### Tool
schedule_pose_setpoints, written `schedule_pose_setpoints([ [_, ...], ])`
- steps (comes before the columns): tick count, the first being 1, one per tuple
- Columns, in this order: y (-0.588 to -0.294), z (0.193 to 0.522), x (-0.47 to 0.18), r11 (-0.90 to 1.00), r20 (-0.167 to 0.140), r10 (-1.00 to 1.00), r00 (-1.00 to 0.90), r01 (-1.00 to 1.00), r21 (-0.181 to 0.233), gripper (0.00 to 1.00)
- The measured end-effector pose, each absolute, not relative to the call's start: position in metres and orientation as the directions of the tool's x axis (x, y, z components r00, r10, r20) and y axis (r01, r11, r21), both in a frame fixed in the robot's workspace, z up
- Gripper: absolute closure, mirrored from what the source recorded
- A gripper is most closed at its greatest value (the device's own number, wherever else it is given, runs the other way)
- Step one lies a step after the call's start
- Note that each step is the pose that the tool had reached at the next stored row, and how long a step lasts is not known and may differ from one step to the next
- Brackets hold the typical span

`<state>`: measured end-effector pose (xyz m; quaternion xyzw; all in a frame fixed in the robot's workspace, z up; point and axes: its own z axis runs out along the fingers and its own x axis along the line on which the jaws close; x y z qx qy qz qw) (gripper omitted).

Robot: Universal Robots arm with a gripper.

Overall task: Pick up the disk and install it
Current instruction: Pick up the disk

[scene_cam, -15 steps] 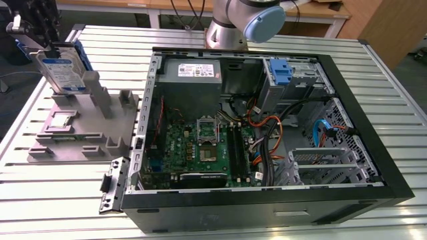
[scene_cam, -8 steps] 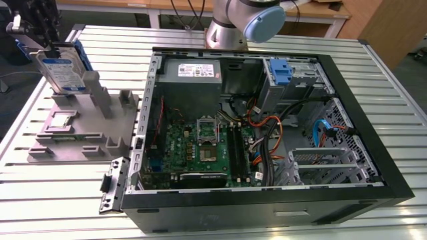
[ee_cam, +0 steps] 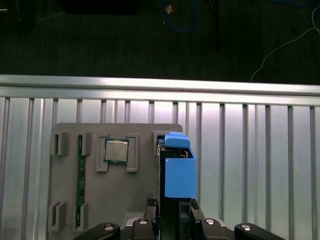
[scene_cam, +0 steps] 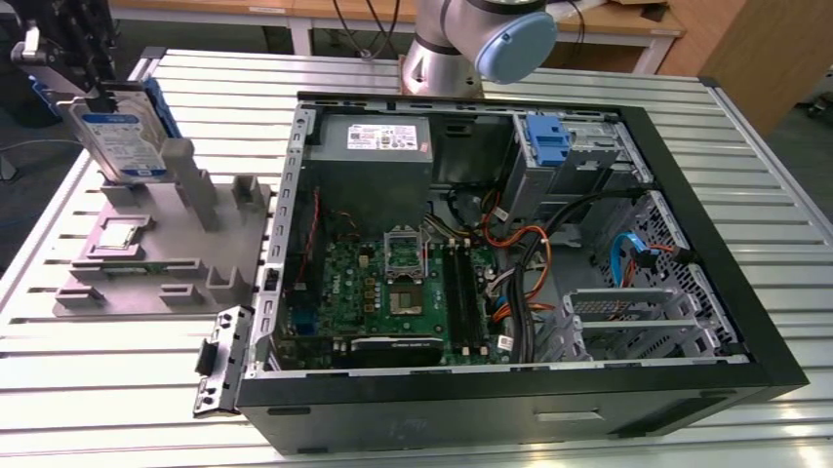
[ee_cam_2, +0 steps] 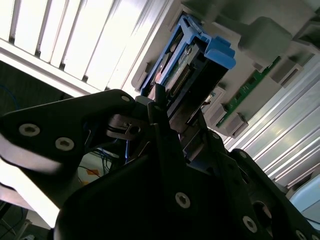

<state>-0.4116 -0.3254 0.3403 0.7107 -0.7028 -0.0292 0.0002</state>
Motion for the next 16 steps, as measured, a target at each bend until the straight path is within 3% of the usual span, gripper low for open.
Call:
schedule_pose_setpoints([
  [16,-0.325,0.37,-0.411,-0.012,-0.041,-0.999,0.01,-0.999,0.041,0.65],
])
